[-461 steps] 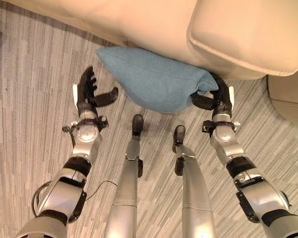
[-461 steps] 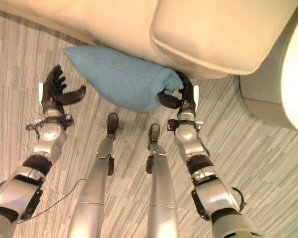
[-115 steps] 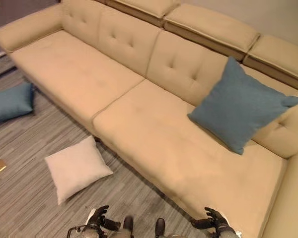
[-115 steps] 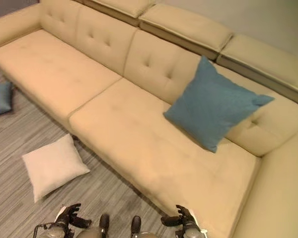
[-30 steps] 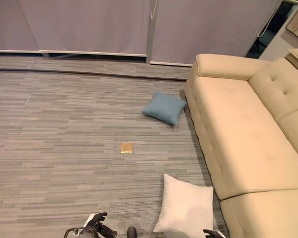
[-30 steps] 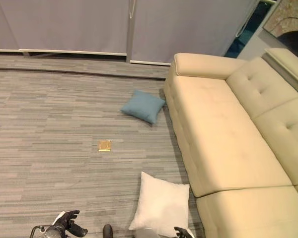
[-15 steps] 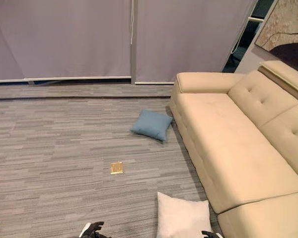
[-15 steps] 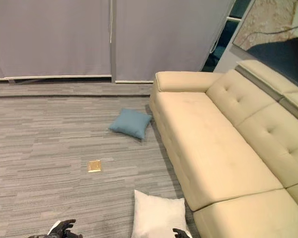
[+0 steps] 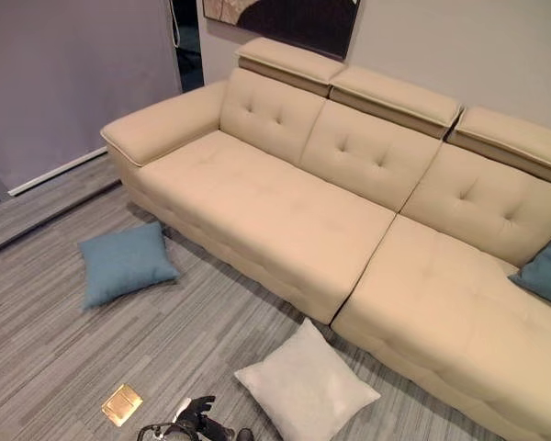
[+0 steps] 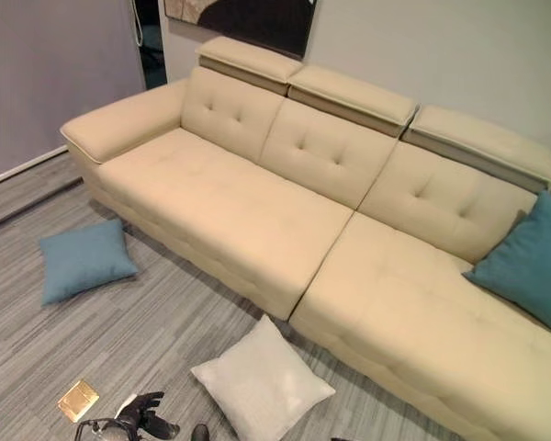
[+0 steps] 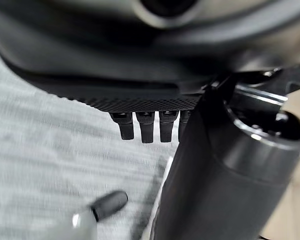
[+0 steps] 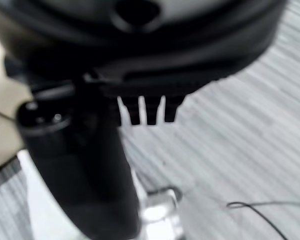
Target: Pick up all the scattered cushions and arrange them neatly on the sofa.
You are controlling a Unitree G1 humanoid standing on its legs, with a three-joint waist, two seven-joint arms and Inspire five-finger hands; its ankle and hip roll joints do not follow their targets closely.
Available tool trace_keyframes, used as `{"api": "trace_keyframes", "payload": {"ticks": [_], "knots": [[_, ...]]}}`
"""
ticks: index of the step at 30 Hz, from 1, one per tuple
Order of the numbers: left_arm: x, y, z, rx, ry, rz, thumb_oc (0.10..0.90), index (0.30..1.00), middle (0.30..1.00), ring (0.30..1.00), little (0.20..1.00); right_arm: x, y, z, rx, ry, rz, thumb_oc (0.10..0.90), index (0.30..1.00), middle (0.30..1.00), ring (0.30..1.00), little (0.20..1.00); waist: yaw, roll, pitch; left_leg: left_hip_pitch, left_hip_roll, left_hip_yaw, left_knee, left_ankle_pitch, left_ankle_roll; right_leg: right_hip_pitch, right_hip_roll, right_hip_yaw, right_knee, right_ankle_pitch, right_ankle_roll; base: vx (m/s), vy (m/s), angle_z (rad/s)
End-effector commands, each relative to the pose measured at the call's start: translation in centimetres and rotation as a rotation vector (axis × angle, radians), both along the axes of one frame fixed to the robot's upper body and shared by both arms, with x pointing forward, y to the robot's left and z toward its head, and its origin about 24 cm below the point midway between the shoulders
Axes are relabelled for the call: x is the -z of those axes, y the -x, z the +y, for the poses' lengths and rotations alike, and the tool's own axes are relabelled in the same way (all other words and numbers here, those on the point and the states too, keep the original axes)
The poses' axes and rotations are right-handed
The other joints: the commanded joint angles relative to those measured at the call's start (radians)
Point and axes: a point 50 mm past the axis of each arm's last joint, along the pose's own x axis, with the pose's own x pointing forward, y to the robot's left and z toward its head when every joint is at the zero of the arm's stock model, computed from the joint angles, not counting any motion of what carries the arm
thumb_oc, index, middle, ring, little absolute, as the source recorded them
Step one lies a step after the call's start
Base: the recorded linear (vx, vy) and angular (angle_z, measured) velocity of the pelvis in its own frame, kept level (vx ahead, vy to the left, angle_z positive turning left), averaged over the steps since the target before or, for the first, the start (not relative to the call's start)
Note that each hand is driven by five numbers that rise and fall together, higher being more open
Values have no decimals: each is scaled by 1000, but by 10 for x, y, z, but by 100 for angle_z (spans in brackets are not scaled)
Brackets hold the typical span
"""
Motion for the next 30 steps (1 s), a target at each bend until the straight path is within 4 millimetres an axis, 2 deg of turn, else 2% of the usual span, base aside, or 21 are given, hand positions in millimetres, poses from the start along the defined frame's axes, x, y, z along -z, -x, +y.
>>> {"api": "trace_keyframes", "payload": {"ticks": [1,2,3,4,5,7,8,9,14,16,18,21,22,25,26,27,28,29,30], "knots": [[-10,-9,18,2,-37,-74,800,900,900,900,900,-15,-43,-19,-19,62,-144,800,900,900,900,900,56,-21,10,-40,79,-3,70,-120,-78,49,-47,-196,-39,109,8,4,77,-80],[-9,-7,19,-4,-38,-69,800,900,900,900,900,-15,-42,-20,-33,72,-138,800,900,900,900,900,71,-16,10,-27,85,16,66,-126,-77,52,-72,-313,-46,83,-6,-8,72,-60],[-8,-4,20,-10,-36,-62,800,900,900,900,900,-15,-40,-20,-41,76,-134,800,900,900,900,900,80,-13,7,-15,85,29,57,-128,-76,59,-79,-385,-53,71,-13,-16,107,-36],[-7,-1,20,-14,-35,-55,800,900,900,900,900,-15,-40,-20,-51,79,-132,800,900,900,900,900,84,-13,6,-2,83,44,53,-129,-75,58,-66,-420,-49,66,-20,-64,113,-43],[-7,3,22,-24,-35,-48,800,900,900,900,900,-16,-42,-21,-65,87,-136,800,900,900,900,900,94,-16,-1,15,76,83,41,-130,-77,63,-45,-483,-65,61,-21,-77,79,-61],[-5,8,22,-40,-30,-35,800,900,900,900,900,-16,-44,-22,-83,99,-140,800,900,900,900,900,118,-17,-4,30,78,126,25,-129,-85,89,-72,-613,-105,47,-29,-59,-26,-147],[-4,9,22,-28,-34,-27,800,900,900,900,900,-18,-48,-21,-89,100,-155,800,900,900,900,900,105,-20,-1,33,71,133,35,-130,-83,93,-37,-551,-133,44,-28,-20,-98,-134],[-4,10,21,-27,-31,-24,800,900,900,900,900,-18,-47,-22,-86,100,-150,800,900,900,900,900,100,-23,-4,34,69,139,40,-134,-85,97,-28,-526,-153,49,-31,-8,-101,-52],[-5,2,15,-12,-14,-49,800,900,900,900,900,-20,-46,-30,-77,127,-151,800,900,900,900,900,91,-22,17,-4,77,146,148,-152,-107,116,-26,-504,-190,60,-52,-38,-43,15],[-6,-5,9,-8,2,-71,800,900,900,900,900,-21,-47,-34,-72,136,-152,800,900,900,900,900,97,-19,37,-39,71,92,215,-155,-124,120,-26,-484,-185,57,-65,-72,34,1],[-6,-6,6,-16,11,-75,800,900,900,900,900,-21,-46,-36,-68,143,-148,800,900,900,900,900,98,-16,32,-48,64,35,200,-161,-128,115,-26,-467,-185,59,-64,-7,74,-33],[-5,-7,3,-12,16,-72,800,900,900,900,900,-21,-44,-38,-63,150,-142,800,900,900,900,900,101,-17,27,-65,94,-24,169,-136,-139,117,-32,-435,-180,61,-58,71,133,-45],[-5,-8,-1,-7,21,-74,800,900,900,900,900,-21,-42,-41,-64,160,-136,800,900,900,900,900,106,-13,30,-76,115,-97,151,-116,-152,117,-33,-405,-179,61,-53,71,182,-56],[-5,-10,-5,-6,32,-83,800,900,900,900,900,-21,-40,-43,-63,165,-127,800,900,900,900,900,114,-1,31,-77,118,-200,127,-97,-165,118,-37,-348,-189,68,-40,68,182,-64],[-5,-10,-5,-6,32,-83,800,900,900,900,900,-21,-40,-43,-63,165,-127,800,900,900,900,900,114,-1,31,-77,118,-200,127,-98,-165,119,-37,-348,-189,68,-40,94,226,-74],[-4,-10,-7,6,35,-74,800,900,900,900,900,-21,-39,-43,-49,156,-124,800,900,900,900,900,106,11,23,-42,125,-206,74,-104,-164,116,-40,-321,-200,74,-30,45,355,-93],[-5,-13,-8,33,30,-78,800,900,900,900,900,-21,-43,-40,-38,147,-138,800,900,900,900,900,95,15,28,-40,120,-176,76,-107,-159,88,-63,-299,-202,94,-14,45,356,-81],[-5,-13,-8,33,30,-78,800,900,900,900,900,-21,-43,-40,-37,147,-138,800,900,900,900,900,96,14,27,-41,120,-175,77,-107,-159,87,-63,-297,-201,94,-14,-114,394,-71],[-7,-18,-8,50,21,-89,800,900,900,900,900,-23,-54,-36,-38,138,-170,800,900,900,900,900,93,12,40,-56,102,-148,83,-118,-143,42,-83,-261,-209,128,6,-163,277,-54]]}}
